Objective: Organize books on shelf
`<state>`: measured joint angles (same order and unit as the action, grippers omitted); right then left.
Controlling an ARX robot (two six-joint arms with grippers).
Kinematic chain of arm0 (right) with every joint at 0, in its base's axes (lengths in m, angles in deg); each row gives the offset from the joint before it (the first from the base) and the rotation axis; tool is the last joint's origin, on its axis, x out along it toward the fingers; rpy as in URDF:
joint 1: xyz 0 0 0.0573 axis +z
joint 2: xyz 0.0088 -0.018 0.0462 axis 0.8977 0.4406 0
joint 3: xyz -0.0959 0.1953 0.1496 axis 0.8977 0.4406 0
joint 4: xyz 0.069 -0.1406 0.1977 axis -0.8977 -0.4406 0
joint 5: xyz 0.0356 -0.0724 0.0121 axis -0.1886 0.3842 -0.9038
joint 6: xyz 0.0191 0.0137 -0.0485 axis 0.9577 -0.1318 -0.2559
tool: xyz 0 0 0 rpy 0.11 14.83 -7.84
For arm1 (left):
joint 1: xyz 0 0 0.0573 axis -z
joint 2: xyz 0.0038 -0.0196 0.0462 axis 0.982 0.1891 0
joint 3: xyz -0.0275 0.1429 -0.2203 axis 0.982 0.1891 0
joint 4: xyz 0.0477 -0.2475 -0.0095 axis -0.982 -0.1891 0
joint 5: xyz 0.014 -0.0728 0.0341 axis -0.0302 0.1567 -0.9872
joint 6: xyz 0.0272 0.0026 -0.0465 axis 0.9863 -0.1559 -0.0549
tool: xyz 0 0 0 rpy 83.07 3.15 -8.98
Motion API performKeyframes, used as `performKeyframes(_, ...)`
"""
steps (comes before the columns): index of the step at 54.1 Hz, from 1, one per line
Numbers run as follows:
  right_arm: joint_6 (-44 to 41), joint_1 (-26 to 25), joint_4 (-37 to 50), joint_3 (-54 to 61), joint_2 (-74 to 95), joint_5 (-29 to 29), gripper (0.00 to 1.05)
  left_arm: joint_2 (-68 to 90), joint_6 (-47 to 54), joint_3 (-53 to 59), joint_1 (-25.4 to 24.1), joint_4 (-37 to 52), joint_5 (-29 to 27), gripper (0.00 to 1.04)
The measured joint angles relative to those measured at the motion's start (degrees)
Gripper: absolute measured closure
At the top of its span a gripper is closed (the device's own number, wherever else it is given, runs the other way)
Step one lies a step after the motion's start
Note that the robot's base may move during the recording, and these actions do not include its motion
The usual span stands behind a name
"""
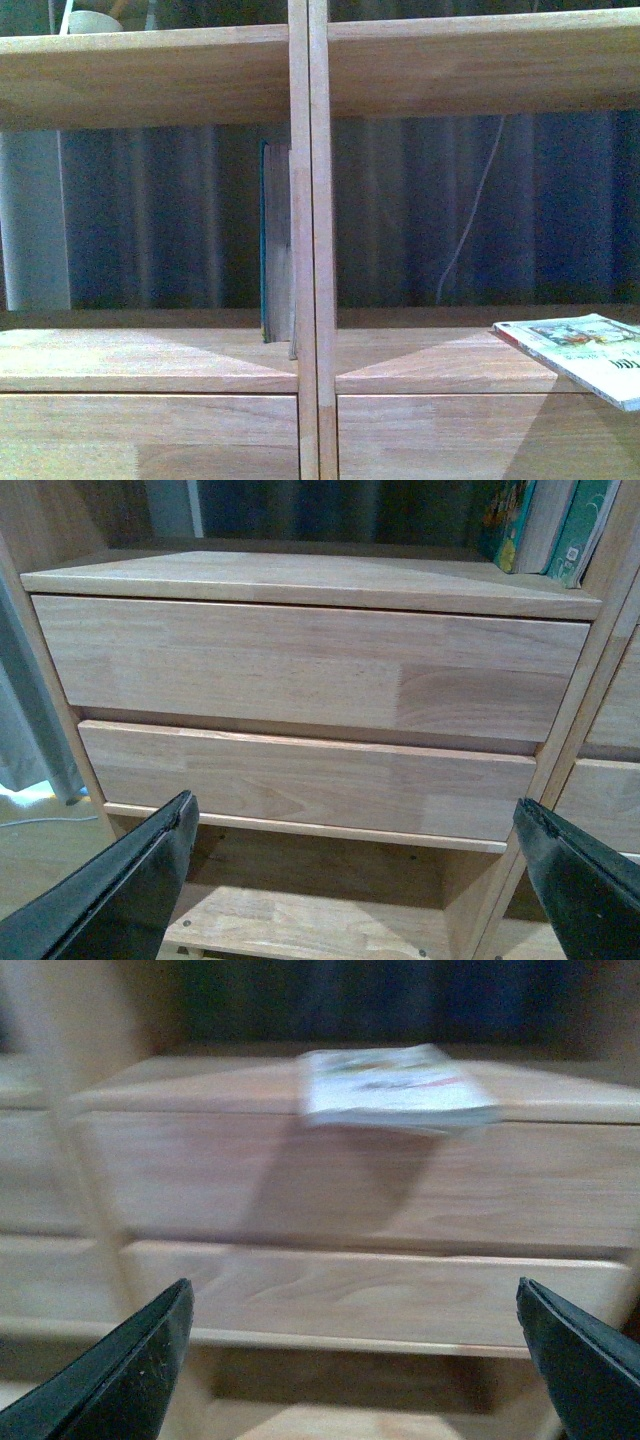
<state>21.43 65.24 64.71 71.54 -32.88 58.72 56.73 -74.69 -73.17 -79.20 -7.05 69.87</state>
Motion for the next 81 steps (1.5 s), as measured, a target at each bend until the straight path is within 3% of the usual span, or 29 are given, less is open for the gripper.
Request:
performKeyframes(1, 1.86, 3.58, 3.93, -0.31, 3.5, 11.96, 0.07, 0.0, 0.04, 0.0, 0.0, 0.0, 0.11, 0.07)
performKeyframes(3, 7.26, 9.11, 2.89, -3.15, 11.5, 30.01, 0.07, -0.02, 0.02, 0.0, 0.02, 0.0, -0.07, 0.07)
performKeyframes(6, 15.72, 11.28, -4.5, -6.29, 19.5, 46.1, 0.07, -0.02, 0.02, 0.0, 0.0, 0.0, 0.11, 0.07)
performKeyframes(10, 26.73, 10.93, -9.62, -8.94, 29.31, 60.39, 0.07, -0.04, 0.02, 0.0, 0.0, 0.0, 0.02, 0.07)
performKeyframes(12, 29.9, 10.73, -8.33, -9.55, 32.39, 62.75, 0.07, -0.04, 0.02, 0.0, 0.0, 0.0, 0.0, 0.07)
performKeyframes(17, 35.56, 9.64, -1.01, -12.02, 39.36, 60.41, 0.07, -0.04, 0.02, 0.0, 0.0, 0.0, 0.02, 0.07)
performKeyframes(24, 43.01, 6.32, 5.62, -16.13, 48.7, 52.02, 0.07, -0.04, 0.02, 0.0, 0.0, 0.0, 0.02, 0.07)
performKeyframes(46, 59.12, 0.79, 13.35, -31.45, 70.82, 29.2, 0.07, -0.04, 0.02, 0.0, 0.0, 0.0, 0.02, 0.07)
performKeyframes(64, 67.06, -0.85, 13.62, -44.74, 82.55, 20.22, 0.07, -0.04, 0.02, 0.0, 0.0, 0.0, 0.02, 0.07)
performKeyframes(81, 73.57, -2.43, 11.56, -54.77, 91.89, 15.43, 0.07, -0.04, 0.02, 0.0, 0.0, 0.0, 0.02, 0.07)
